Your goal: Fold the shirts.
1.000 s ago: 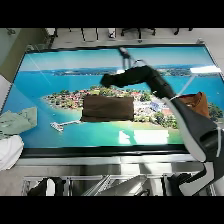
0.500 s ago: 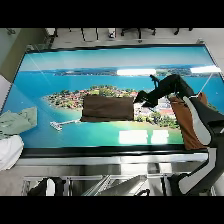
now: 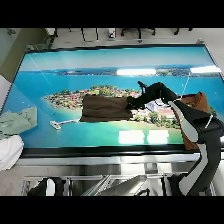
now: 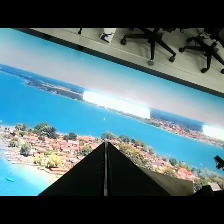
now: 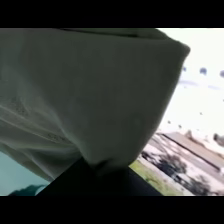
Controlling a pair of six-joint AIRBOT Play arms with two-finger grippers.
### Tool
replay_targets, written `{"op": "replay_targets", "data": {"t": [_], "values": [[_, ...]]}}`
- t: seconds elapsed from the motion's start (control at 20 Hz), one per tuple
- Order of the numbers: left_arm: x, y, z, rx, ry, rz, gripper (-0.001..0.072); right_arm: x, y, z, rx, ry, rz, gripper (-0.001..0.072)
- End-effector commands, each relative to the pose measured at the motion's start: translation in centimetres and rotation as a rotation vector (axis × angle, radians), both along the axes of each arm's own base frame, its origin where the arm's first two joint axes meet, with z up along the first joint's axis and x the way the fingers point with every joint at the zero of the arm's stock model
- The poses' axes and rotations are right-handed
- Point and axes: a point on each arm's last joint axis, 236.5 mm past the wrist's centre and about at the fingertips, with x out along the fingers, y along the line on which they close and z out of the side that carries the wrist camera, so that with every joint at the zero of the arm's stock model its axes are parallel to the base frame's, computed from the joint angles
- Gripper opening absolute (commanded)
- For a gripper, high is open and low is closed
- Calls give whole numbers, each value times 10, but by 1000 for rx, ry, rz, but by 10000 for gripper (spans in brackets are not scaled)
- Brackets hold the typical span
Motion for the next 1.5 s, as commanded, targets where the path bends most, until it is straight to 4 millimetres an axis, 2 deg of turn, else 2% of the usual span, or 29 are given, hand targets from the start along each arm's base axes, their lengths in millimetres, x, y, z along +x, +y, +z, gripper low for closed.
{"op": "replay_targets", "data": {"t": [0.0,0.05,0.15,0.25,0.35,0.5,0.65,0.7,0.8,0.9,1.05,1.15,1.35,1.45], "values": [[0,1,-1,2,2,2,22,22,3,24,18,-94,-20,13],[0,0,-1,1,4,1,23,34,-4,45,25,-143,-38,13],[0,1,-1,2,4,1,22,63,-36,106,43,-261,-103,13],[0,1,-1,2,5,2,23,83,-90,172,54,-360,-204,13],[0,0,-2,3,9,0,22,87,-152,216,47,-413,-313,13],[0,0,-2,3,9,0,23,64,-248,250,16,-407,-482,13],[-1,0,-3,3,12,-2,23,26,-323,276,-18,-390,-627,13],[-1,-1,-4,2,17,-4,23,8,-345,280,-55,-369,-671,13],[-3,-2,-8,1,33,-12,23,-31,-376,268,-166,-274,-720,12],[-4,-4,-11,1,50,-19,22,-69,-388,246,-245,-150,-749,13],[-4,-4,-11,1,49,-19,23,-98,-372,228,-238,-80,-752,13],[-4,-4,-11,1,49,-19,22,-114,-359,225,-237,-56,-730,12],[-4,-4,-11,1,49,-20,22,-140,-367,233,-330,-20,-806,13],[-4,-4,-11,1,50,-20,23,-158,-371,224,-371,56,-840,14]]}}
